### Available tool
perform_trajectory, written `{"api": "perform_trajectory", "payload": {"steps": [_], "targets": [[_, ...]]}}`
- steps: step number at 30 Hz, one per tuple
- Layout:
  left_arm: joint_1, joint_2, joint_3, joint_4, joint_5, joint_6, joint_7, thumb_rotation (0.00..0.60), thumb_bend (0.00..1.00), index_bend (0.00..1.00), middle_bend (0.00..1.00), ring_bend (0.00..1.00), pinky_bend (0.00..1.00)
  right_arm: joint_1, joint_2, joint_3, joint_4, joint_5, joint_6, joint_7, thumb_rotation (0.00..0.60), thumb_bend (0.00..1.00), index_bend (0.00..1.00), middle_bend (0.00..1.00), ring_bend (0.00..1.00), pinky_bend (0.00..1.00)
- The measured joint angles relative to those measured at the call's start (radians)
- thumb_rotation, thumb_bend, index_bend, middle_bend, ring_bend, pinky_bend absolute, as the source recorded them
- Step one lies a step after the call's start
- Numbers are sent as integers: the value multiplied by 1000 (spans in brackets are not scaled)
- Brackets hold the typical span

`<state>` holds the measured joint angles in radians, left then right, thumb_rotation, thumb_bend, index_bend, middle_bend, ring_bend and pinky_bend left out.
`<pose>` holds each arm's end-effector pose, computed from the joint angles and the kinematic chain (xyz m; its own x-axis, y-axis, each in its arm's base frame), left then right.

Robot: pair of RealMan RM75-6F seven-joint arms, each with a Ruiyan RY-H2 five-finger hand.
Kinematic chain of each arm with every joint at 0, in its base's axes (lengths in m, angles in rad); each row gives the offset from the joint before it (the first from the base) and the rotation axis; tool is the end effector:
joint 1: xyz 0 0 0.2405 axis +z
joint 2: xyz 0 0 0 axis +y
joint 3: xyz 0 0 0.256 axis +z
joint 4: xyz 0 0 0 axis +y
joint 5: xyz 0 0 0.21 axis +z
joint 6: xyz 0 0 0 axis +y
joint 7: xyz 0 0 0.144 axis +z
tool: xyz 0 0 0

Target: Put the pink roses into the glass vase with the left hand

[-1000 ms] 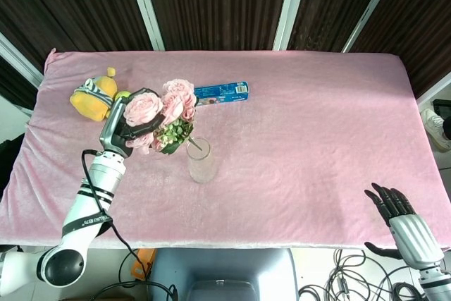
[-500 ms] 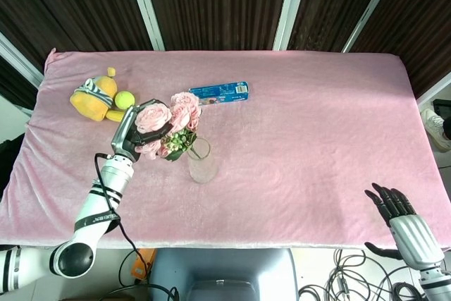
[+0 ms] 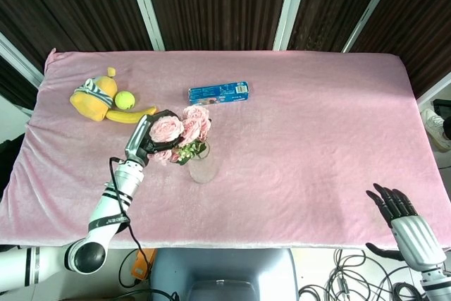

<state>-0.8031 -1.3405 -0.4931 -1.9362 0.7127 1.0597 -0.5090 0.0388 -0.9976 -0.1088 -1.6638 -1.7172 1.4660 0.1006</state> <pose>-0.0477 0.3552 0.0804 -0.7496 0.3346 0.5711 0.6150 0.0328 0.7879 -0.3034 -0.1286 0.1583 0.3808 -0.2084 0.9009 -0.9227 -0.1491 0.3555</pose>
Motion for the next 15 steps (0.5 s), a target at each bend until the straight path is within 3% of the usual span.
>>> {"api": "perform_trajectory", "payload": {"steps": [5, 8, 11, 15], "targets": [[3, -37, 1, 24, 32, 6, 24, 600, 449, 175, 290, 209, 214, -1, 1, 0, 1, -2, 3, 3, 600, 212, 0, 0, 0, 0], [2, -44, 4, 32, 46, -4, 44, 600, 434, 27, 140, 70, 114, -1, 2, 0, 2, -3, 6, 6, 600, 212, 0, 0, 0, 0], [1, -41, 13, 38, 60, -21, 70, 600, 384, 0, 7, 0, 13, -3, 3, 0, 3, -5, 10, 11, 600, 212, 0, 0, 0, 0], [4, -22, 23, 29, 64, -56, 91, 600, 331, 0, 0, 0, 0, -5, 4, -1, 5, -9, 16, 14, 600, 212, 0, 0, 0, 0]]}}
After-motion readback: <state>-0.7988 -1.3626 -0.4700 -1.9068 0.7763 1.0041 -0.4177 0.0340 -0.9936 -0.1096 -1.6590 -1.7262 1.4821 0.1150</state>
